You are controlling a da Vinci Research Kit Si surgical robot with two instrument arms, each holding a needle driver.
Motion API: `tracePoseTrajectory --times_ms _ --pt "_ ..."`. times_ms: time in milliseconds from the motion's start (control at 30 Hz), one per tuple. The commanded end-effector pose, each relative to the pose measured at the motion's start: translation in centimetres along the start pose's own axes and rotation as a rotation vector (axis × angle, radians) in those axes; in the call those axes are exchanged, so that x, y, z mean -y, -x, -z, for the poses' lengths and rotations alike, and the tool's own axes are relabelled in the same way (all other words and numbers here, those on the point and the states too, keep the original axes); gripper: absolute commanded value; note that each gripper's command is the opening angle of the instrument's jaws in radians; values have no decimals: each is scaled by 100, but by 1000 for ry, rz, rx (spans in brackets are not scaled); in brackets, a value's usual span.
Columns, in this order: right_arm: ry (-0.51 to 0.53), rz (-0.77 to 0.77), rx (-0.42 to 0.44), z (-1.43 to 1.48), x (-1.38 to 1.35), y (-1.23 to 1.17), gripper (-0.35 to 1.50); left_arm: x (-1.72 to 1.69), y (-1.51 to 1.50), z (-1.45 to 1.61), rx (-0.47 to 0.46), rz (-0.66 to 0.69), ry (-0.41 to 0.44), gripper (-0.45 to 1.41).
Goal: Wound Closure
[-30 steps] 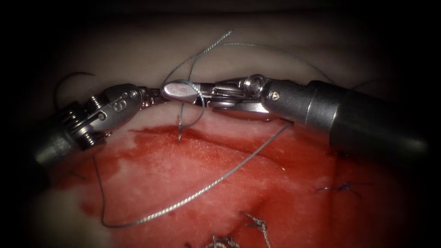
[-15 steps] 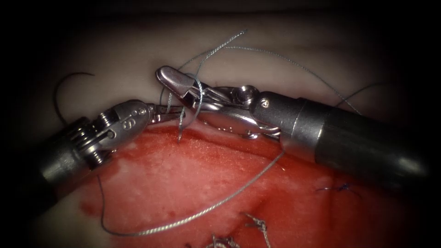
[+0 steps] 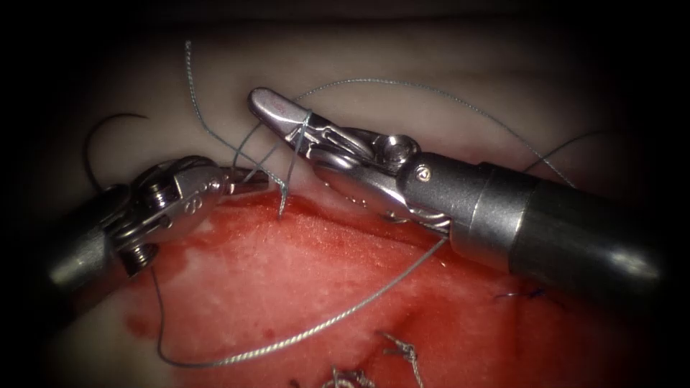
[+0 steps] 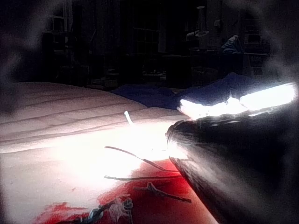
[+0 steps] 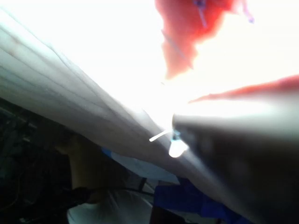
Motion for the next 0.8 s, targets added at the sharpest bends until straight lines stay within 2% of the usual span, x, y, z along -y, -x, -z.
tracePoseTrajectory --times_ms 33,133,267,567,800 --pt "-24 28 -3 -10 -14 5 -35 15 -6 4 -2 2 -7 -45" --pt "-167 109 9 -15 -14 1 -35 14 -14 6 4 5 -10 -45" --pt "-208 182 -41 -24 -8 -9 -35 13 -21 3 2 9 -6 -45" --pt "-202 269 -89 -37 -3 -16 -35 9 -19 -6 -14 -6 6 -45" --pt "-178 296 -125 -32 -3 -12 -35 9 -12 -7 -8 -13 15 -45"
